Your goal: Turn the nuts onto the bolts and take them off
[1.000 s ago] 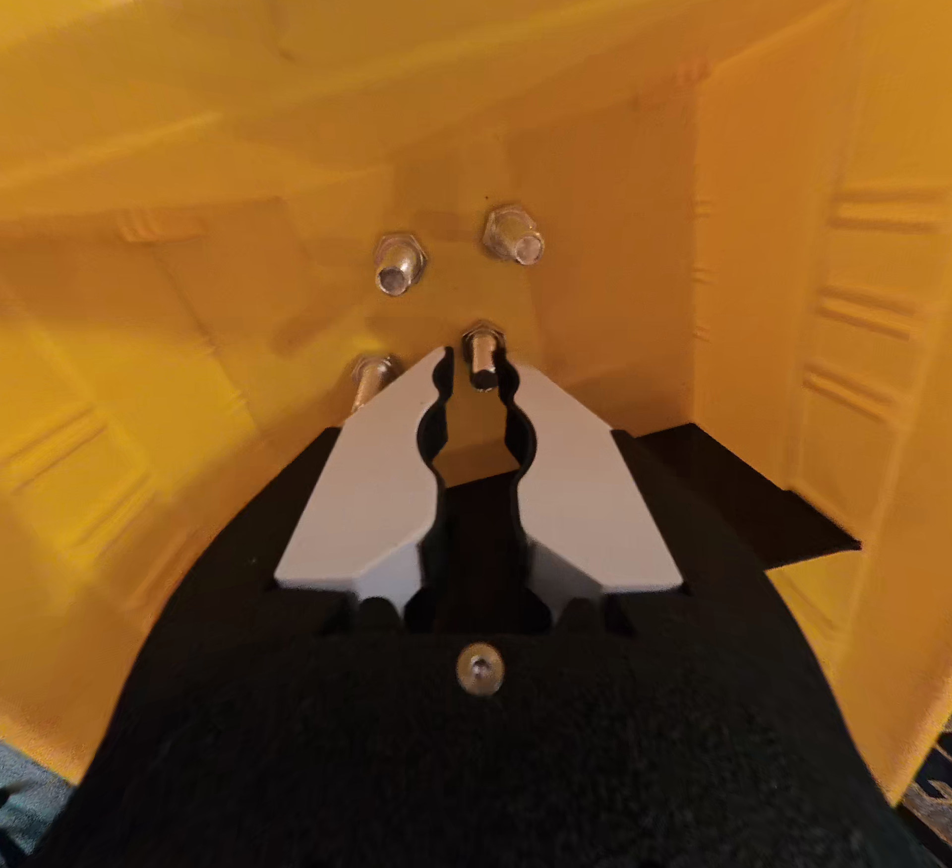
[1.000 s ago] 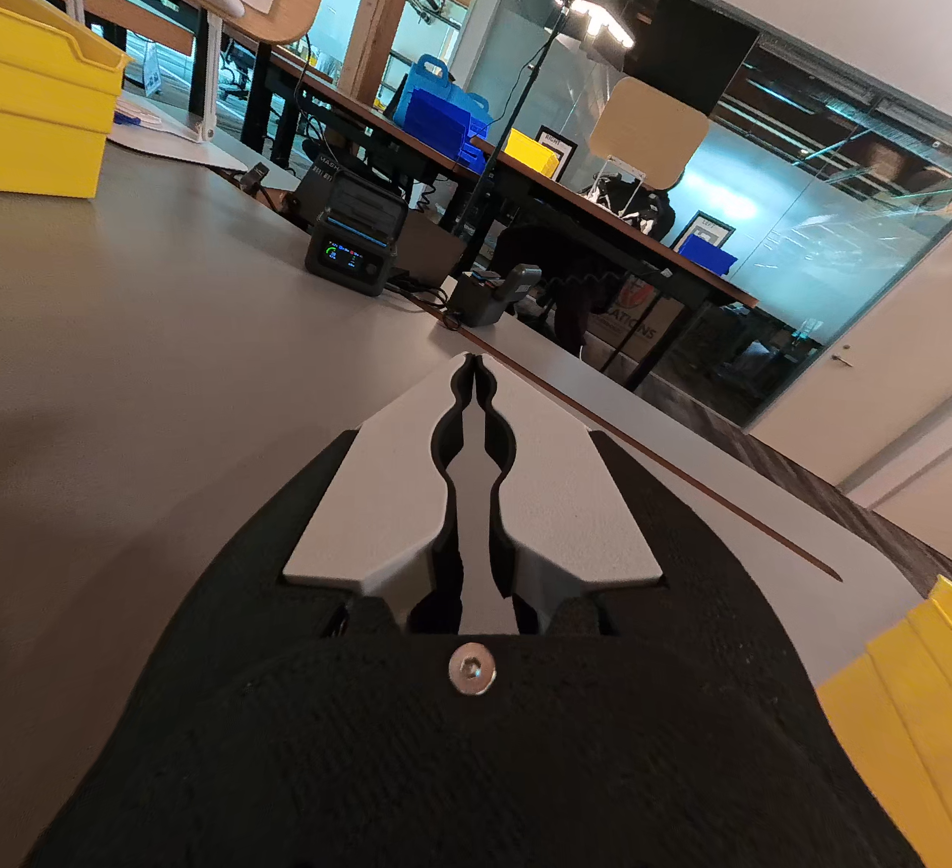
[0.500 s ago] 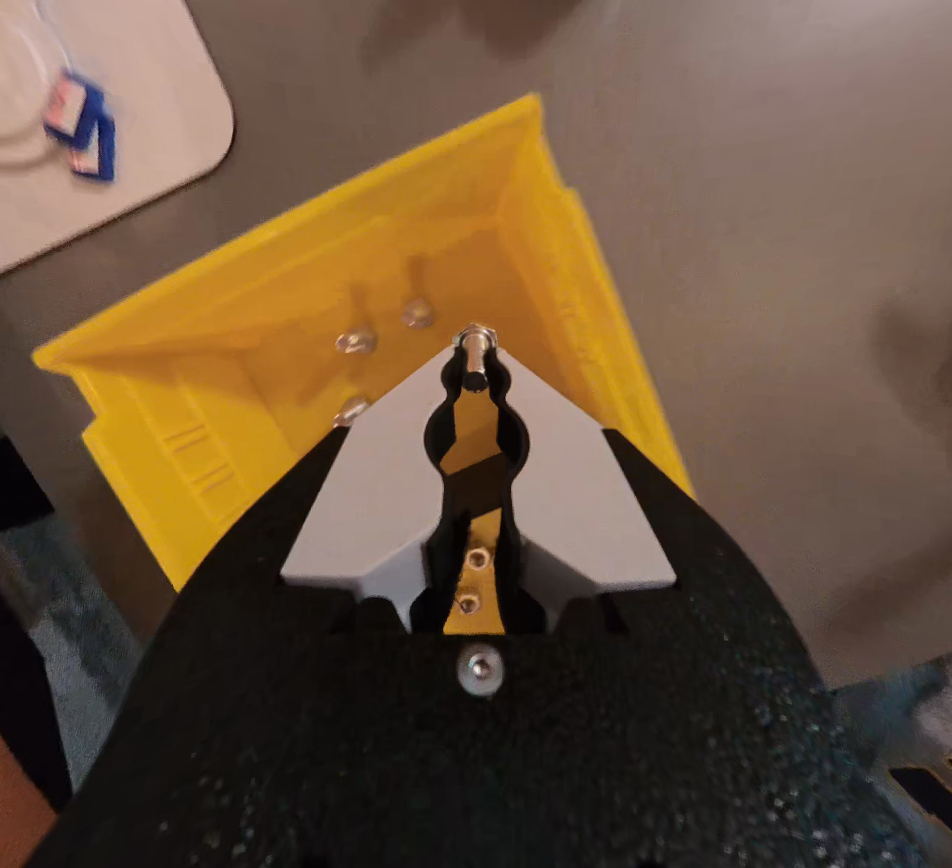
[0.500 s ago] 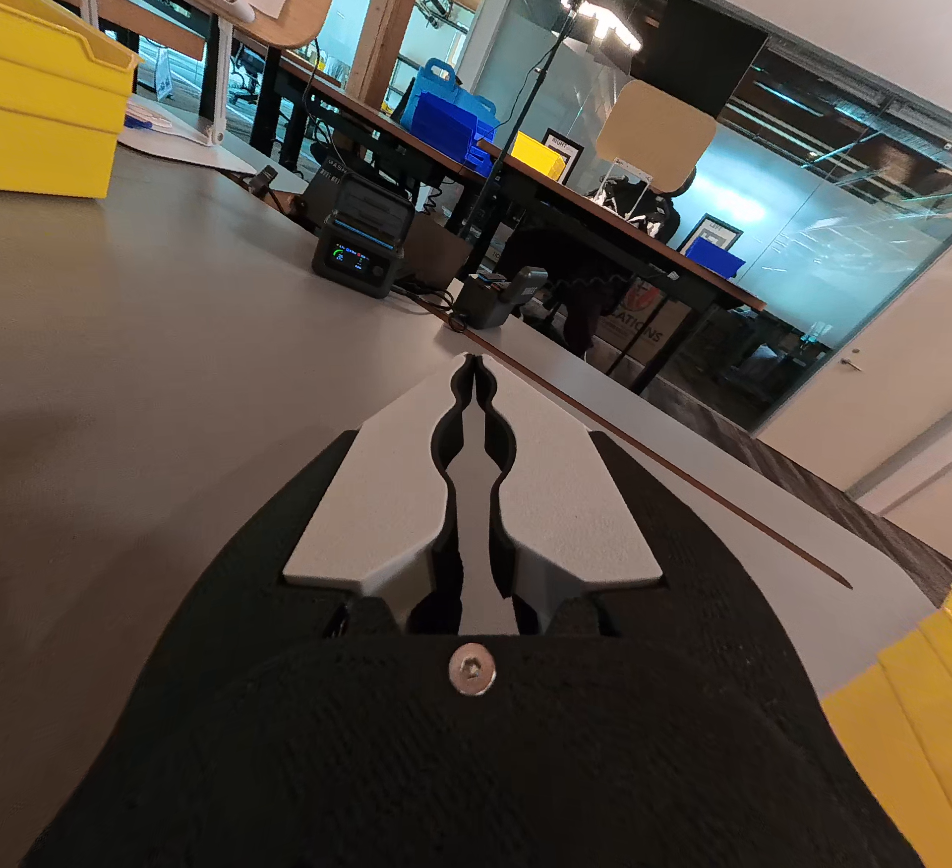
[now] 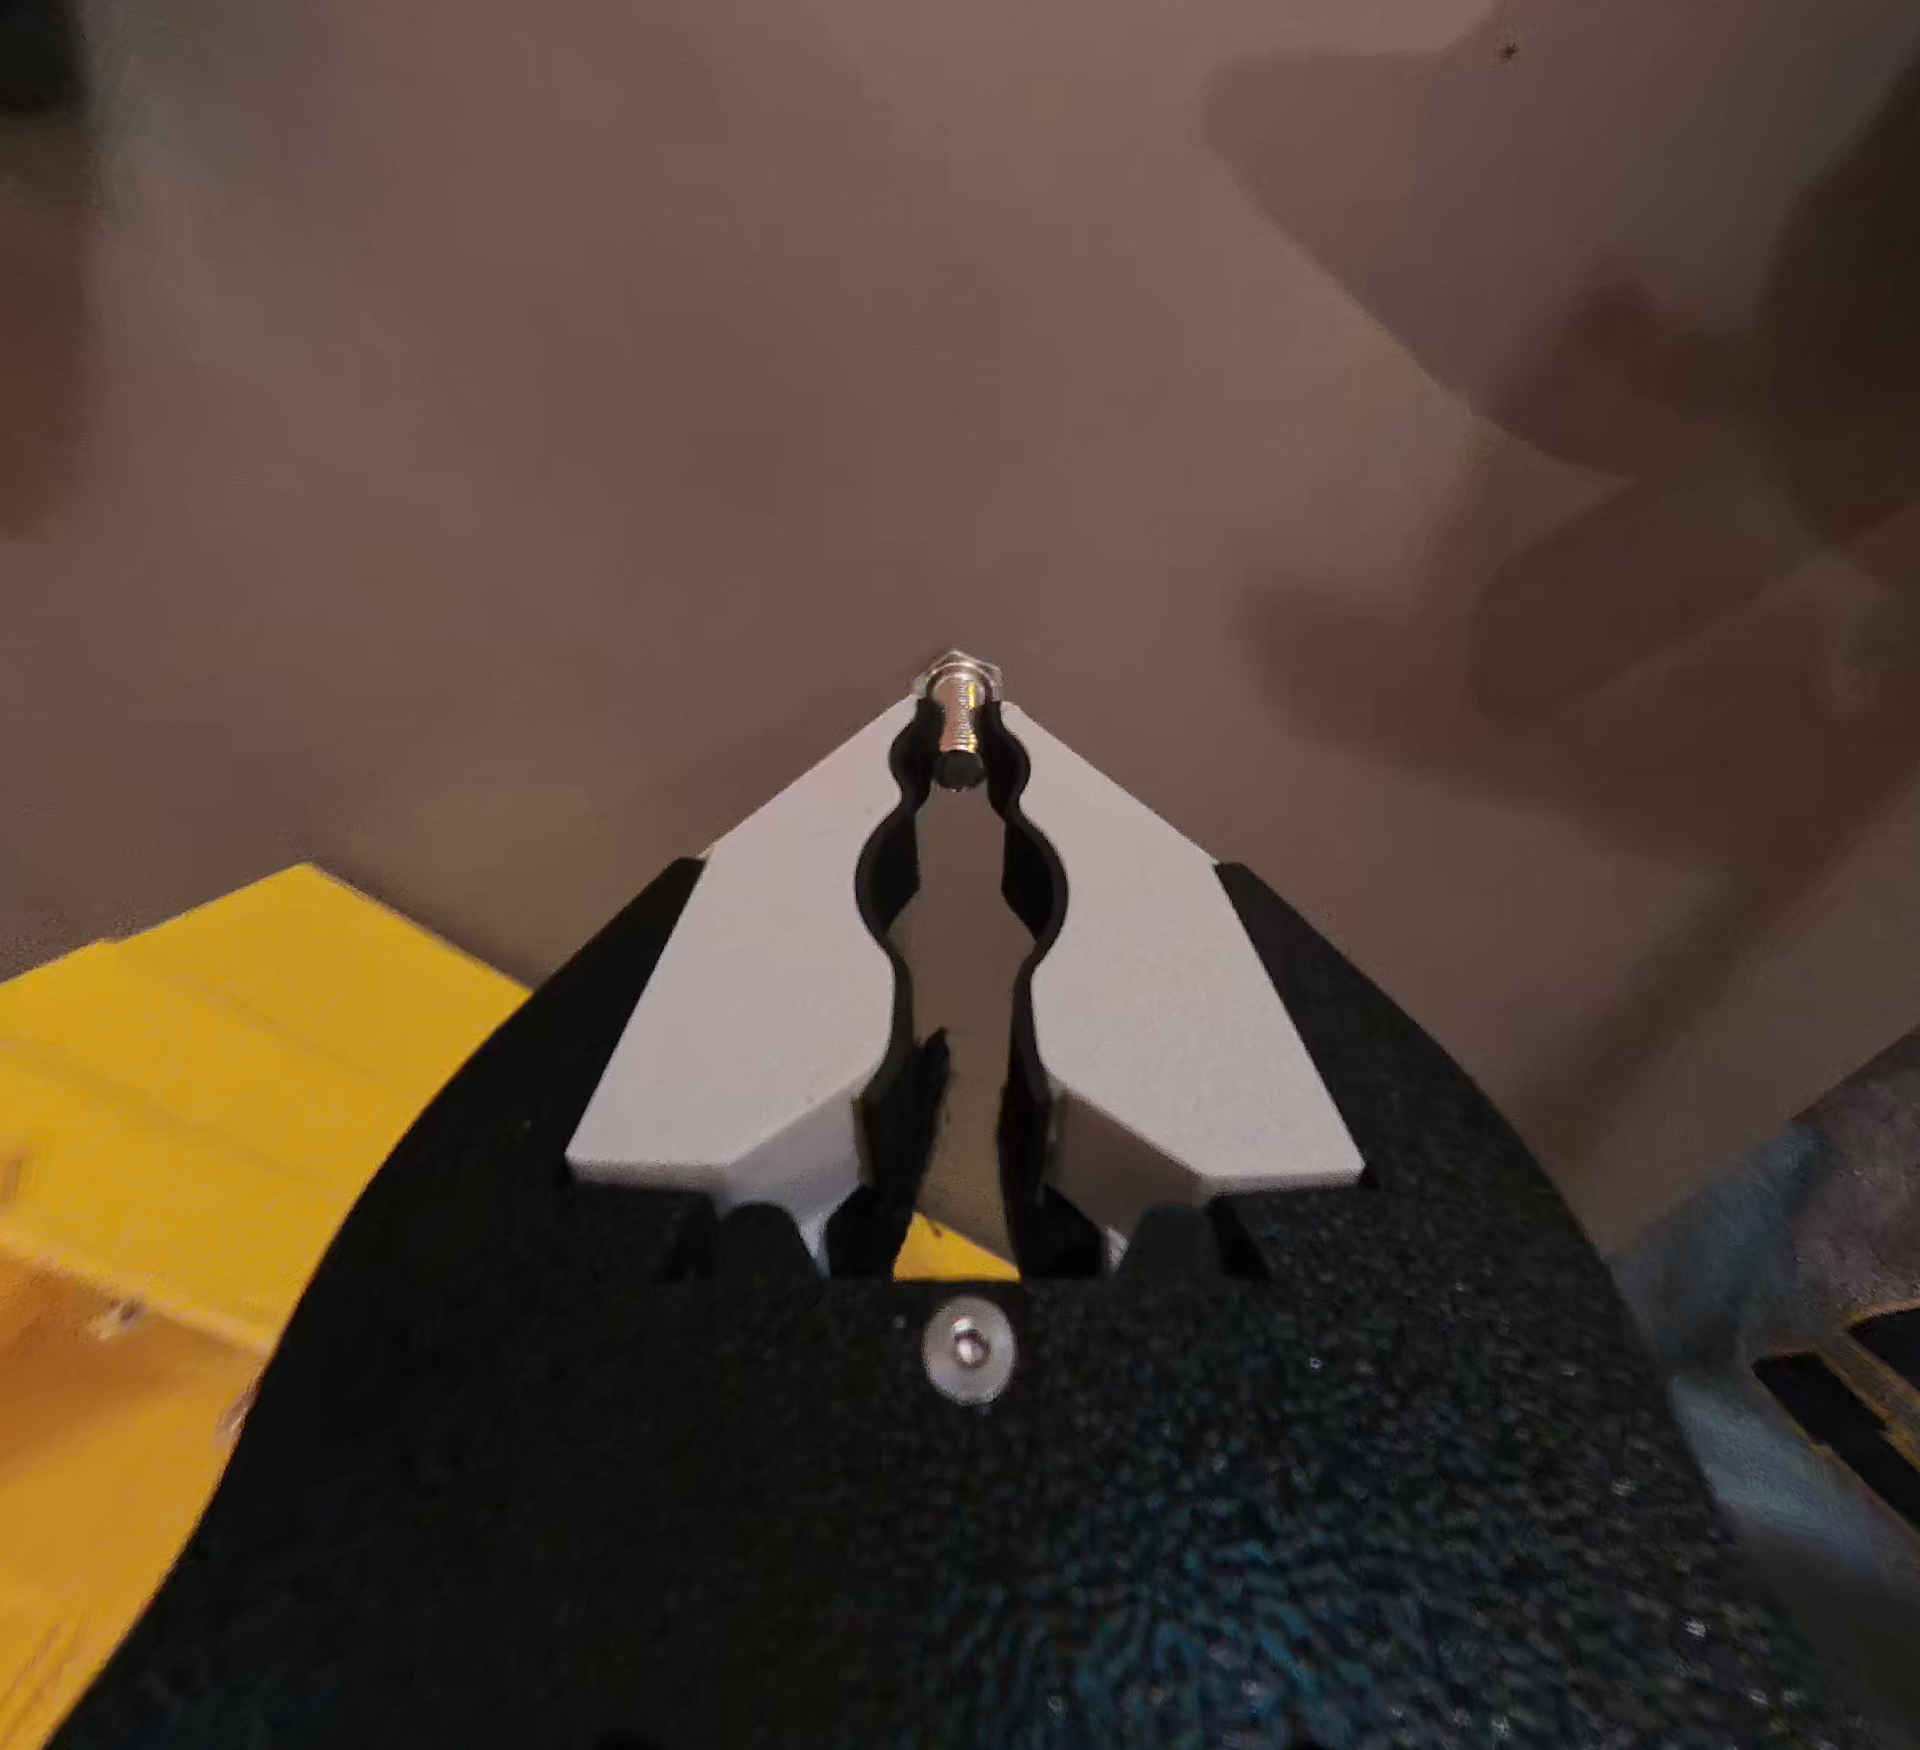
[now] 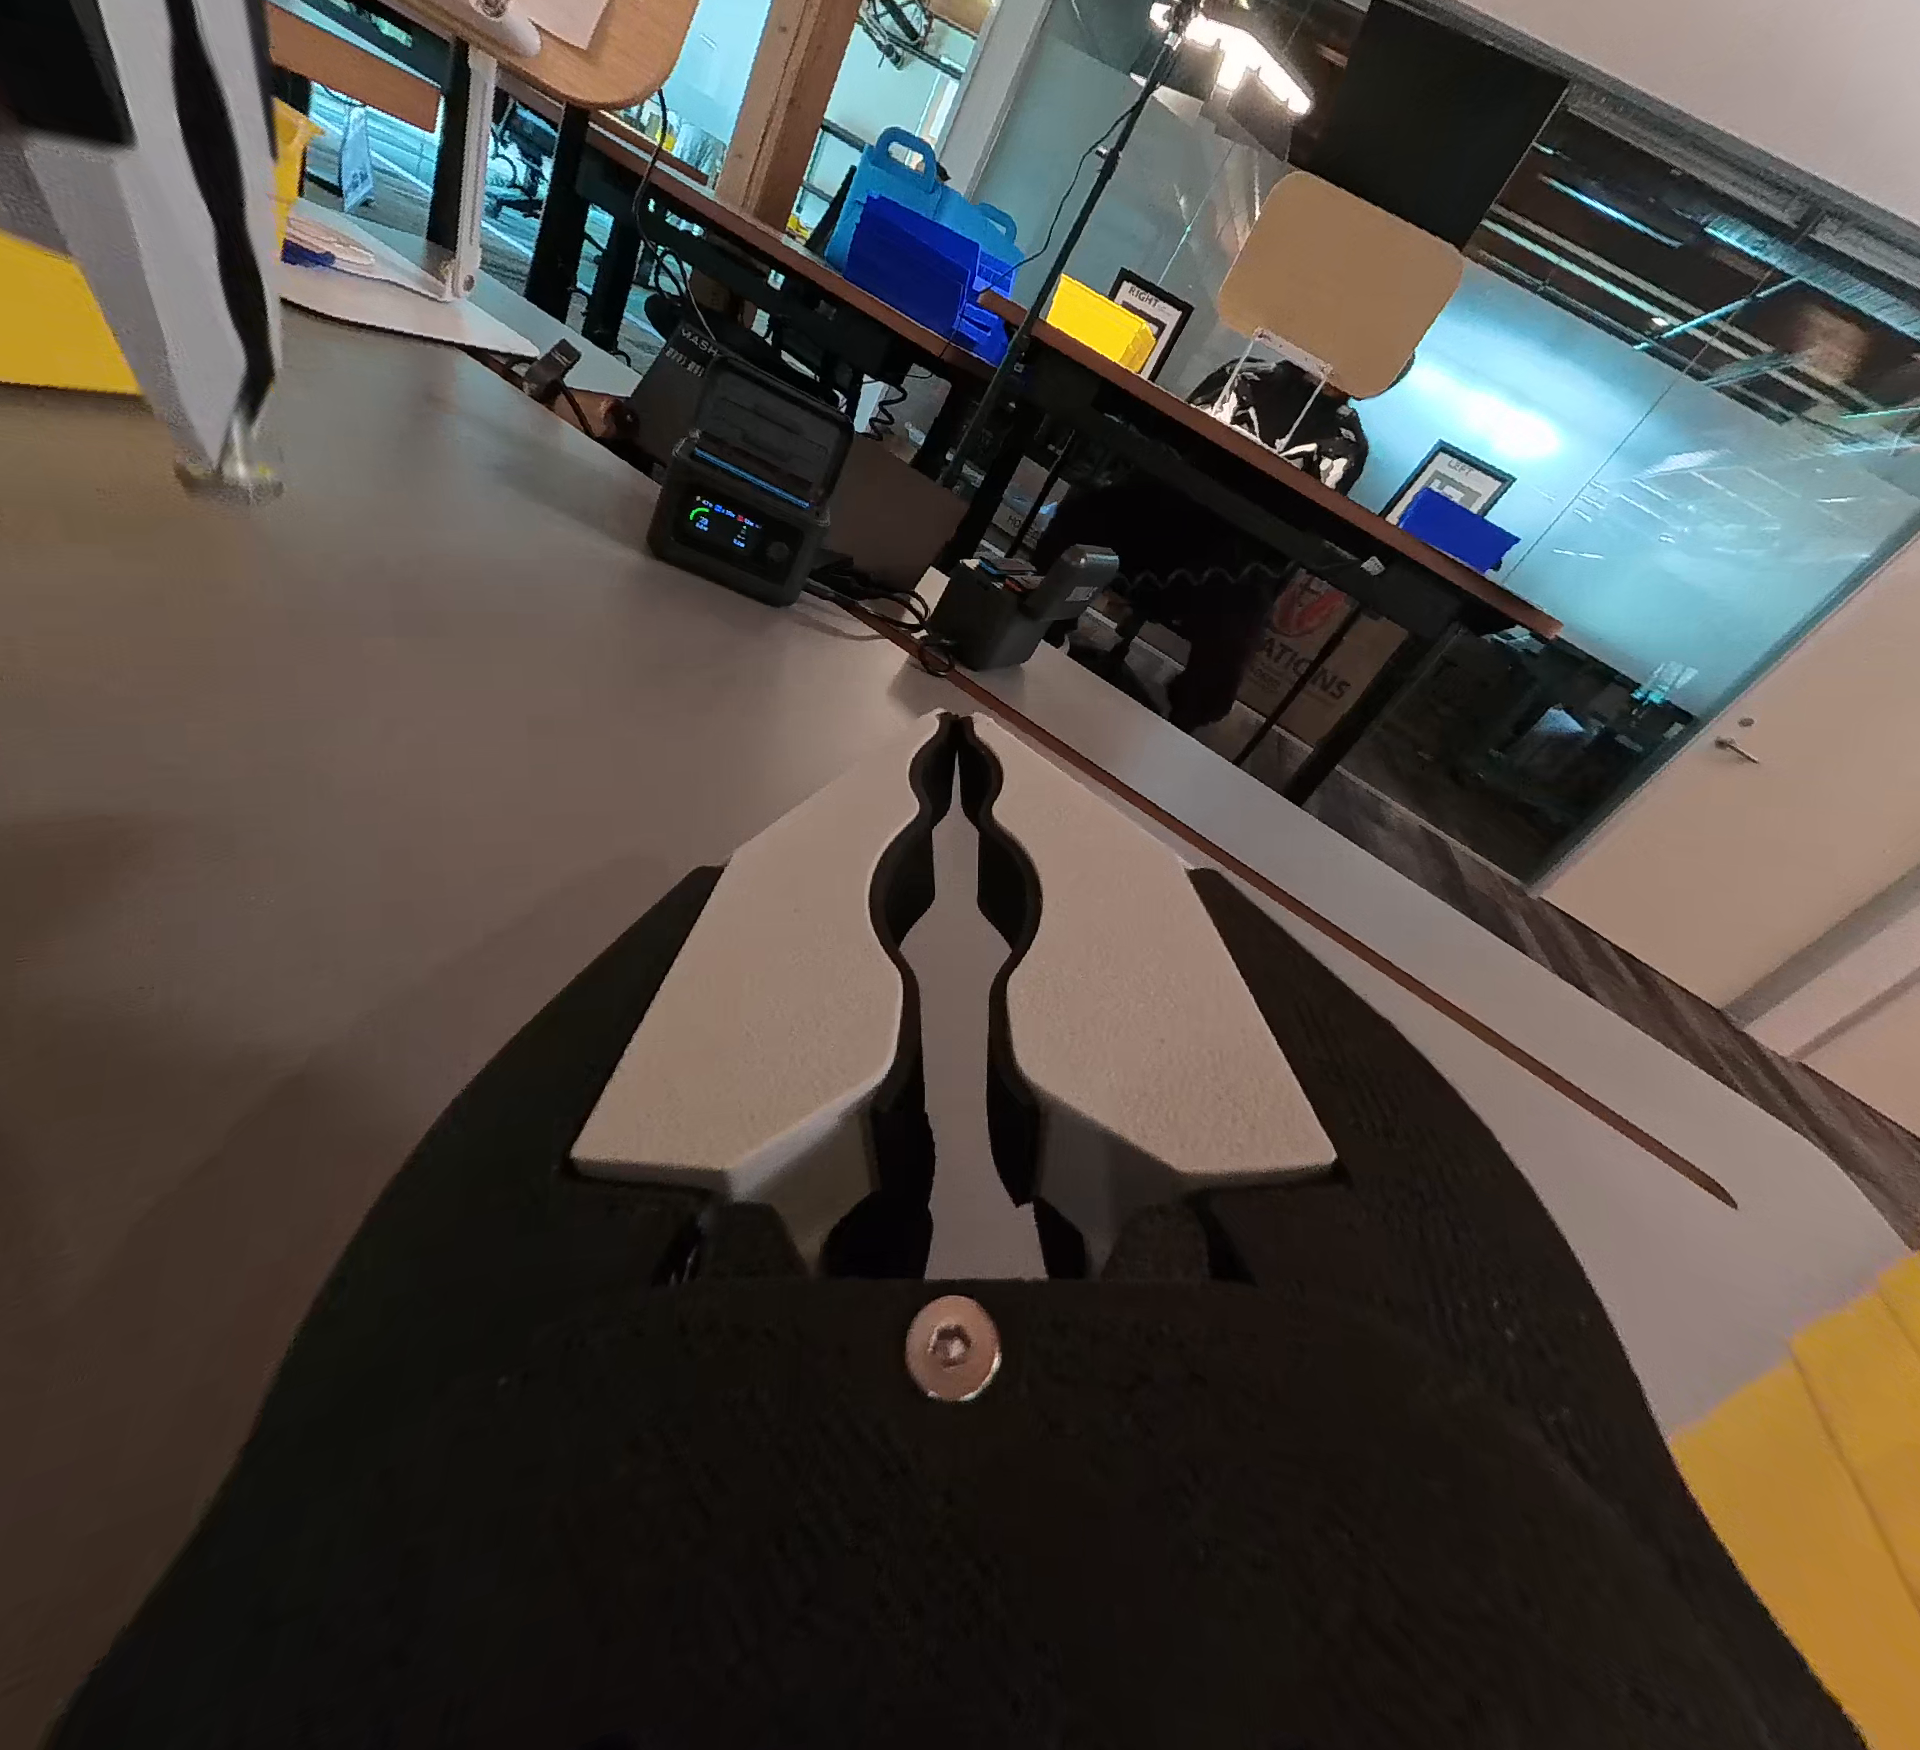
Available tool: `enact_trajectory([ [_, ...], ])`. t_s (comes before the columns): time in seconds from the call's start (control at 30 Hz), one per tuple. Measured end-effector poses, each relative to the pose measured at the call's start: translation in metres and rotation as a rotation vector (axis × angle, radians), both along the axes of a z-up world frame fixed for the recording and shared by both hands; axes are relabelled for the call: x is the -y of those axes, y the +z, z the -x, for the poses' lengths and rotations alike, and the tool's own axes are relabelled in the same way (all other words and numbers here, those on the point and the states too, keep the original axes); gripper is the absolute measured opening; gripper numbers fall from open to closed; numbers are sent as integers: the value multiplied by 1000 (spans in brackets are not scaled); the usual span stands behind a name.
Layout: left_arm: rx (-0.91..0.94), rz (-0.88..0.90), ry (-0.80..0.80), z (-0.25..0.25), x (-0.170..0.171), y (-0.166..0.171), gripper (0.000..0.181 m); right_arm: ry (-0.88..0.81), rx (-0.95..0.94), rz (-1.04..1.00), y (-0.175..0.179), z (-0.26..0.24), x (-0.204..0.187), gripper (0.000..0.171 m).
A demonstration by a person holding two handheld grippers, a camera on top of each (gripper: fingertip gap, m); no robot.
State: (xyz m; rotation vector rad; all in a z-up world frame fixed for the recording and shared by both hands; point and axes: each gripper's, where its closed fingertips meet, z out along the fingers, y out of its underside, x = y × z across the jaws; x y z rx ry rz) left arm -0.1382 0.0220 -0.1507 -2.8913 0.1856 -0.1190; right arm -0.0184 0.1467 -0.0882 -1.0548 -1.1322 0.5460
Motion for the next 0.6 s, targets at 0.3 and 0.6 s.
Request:
enact_trajectory([
  [0.3,1,103,-26,-14,1,-29,7,15,8,-6,-1,3,4,0],
  [0.6,34,83,20,-13,0,-35,7,22,13,-3,-2,4,5,0],
])
